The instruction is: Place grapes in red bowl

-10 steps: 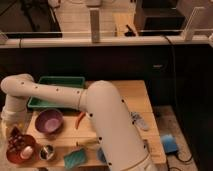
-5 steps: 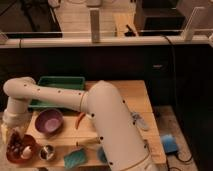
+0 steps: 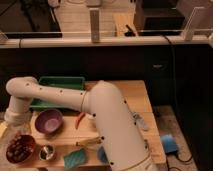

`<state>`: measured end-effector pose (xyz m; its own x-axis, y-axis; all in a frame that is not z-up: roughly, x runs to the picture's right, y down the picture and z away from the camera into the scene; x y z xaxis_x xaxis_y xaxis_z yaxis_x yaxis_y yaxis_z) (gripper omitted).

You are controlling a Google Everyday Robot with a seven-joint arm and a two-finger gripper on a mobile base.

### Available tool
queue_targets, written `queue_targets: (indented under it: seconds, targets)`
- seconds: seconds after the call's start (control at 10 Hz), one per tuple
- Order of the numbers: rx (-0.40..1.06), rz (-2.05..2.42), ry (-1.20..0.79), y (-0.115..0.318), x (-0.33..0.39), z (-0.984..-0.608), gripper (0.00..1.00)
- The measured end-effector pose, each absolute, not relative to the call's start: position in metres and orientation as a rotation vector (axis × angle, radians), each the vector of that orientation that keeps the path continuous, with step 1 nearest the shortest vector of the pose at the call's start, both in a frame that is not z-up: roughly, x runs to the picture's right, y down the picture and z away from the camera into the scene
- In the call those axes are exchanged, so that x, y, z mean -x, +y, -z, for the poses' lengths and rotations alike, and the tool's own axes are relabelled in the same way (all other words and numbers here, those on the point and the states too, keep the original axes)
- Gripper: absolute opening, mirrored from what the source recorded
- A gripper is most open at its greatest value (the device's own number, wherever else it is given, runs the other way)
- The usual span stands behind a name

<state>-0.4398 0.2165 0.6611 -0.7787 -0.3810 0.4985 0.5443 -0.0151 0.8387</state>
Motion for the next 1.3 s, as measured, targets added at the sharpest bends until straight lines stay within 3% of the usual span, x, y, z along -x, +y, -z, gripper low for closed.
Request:
queue_targets:
  seconds: [1.3]
  targets:
    - [0.227,1.86,-1.632,0.2132,0.4432,-0.6609,0.8]
